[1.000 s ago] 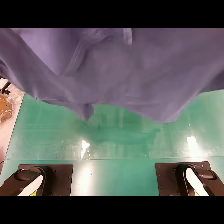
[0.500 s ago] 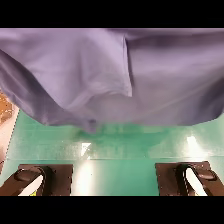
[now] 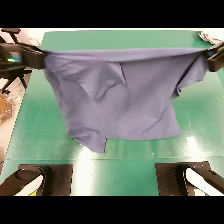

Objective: Fold the shirts.

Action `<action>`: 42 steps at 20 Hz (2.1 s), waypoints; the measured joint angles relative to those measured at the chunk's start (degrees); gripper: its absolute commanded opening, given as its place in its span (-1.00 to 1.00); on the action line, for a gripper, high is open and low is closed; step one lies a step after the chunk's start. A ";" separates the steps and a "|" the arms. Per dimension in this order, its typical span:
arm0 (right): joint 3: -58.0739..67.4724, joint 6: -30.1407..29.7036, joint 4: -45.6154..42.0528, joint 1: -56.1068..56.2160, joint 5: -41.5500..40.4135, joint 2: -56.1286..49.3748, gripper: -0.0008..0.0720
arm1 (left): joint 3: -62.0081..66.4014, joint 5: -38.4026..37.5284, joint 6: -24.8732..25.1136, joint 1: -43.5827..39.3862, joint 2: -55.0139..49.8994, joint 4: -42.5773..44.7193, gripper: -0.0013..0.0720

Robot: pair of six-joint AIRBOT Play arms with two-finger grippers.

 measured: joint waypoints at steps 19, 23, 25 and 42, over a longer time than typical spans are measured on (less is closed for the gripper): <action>-3.50 0.00 7.30 0.42 -26.38 -28.04 -0.92 | -6.03 37.13 3.87 -0.07 -25.70 1.33 -0.90; -3.32 0.00 6.71 1.27 -31.04 -28.63 0.31 | -6.03 38.88 5.42 0.09 -26.71 1.79 -0.37; -2.54 0.35 7.08 1.77 -31.23 -28.70 0.31 | -5.97 38.75 5.57 0.15 -26.82 1.73 0.42; -8.74 19.45 6.91 -16.90 -7.04 -16.50 0.31 | -1.09 -19.91 5.22 24.76 -12.87 -23.28 0.86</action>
